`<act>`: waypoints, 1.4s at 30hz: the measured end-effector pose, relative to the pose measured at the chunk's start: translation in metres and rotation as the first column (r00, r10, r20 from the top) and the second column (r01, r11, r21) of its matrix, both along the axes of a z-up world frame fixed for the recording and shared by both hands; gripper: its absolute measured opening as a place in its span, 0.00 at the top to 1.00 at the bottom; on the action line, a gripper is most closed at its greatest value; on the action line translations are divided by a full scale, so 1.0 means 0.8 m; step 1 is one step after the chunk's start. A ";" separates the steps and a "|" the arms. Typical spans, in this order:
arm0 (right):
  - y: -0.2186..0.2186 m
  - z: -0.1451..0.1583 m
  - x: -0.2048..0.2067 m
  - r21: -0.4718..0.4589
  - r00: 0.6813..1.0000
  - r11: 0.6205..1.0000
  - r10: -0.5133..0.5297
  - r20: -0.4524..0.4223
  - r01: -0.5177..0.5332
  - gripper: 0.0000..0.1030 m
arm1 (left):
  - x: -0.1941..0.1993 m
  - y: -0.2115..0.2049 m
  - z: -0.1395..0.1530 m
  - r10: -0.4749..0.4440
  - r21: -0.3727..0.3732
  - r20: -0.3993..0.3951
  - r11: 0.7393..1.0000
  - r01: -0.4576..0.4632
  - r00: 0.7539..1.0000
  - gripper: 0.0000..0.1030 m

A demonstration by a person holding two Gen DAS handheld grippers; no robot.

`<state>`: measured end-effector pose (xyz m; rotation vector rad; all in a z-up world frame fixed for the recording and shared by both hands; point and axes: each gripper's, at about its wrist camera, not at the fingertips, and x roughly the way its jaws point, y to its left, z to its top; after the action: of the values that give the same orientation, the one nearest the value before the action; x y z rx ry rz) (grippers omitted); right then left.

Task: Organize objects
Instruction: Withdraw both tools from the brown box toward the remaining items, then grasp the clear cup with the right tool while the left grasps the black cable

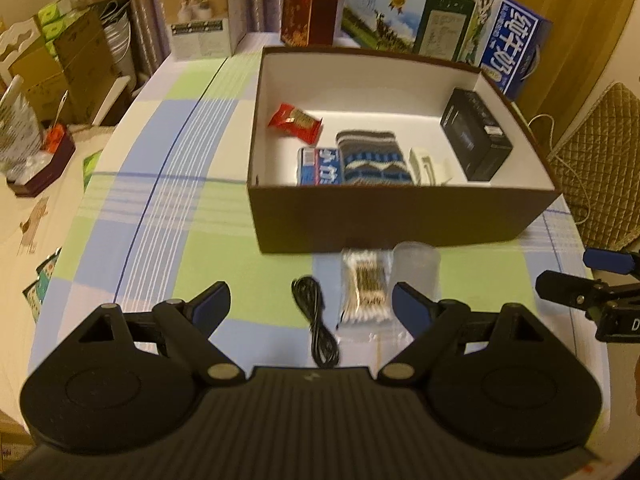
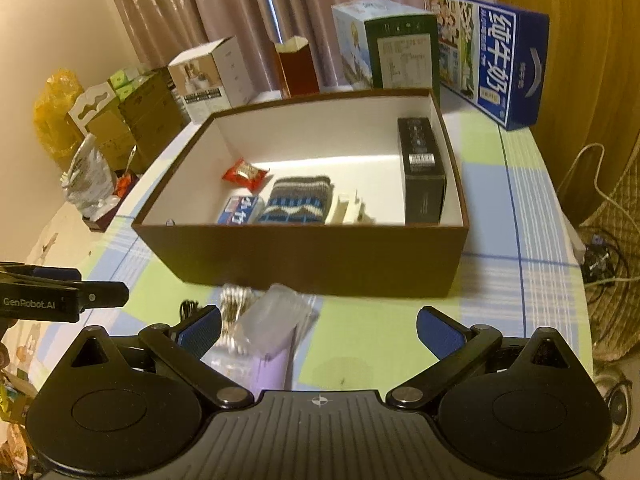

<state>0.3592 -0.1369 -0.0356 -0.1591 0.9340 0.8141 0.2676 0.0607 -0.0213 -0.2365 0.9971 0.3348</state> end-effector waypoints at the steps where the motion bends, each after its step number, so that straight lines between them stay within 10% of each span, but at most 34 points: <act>1: -0.001 -0.002 -0.002 -0.003 1.000 1.000 0.000 -0.005 0.000 0.02 | -0.003 -0.001 -0.003 0.002 -0.003 -0.006 1.000 -0.002 1.000 0.17; 42: 0.008 -0.081 -0.012 -0.086 0.994 0.995 -0.060 -0.092 0.052 0.02 | -0.003 0.012 -0.103 0.020 -0.038 -0.112 0.999 -0.025 0.993 0.18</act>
<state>0.3499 -0.1306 -0.1004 -0.1675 1.0578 0.7360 0.2655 0.0701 -0.1036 -0.2672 1.1130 0.3522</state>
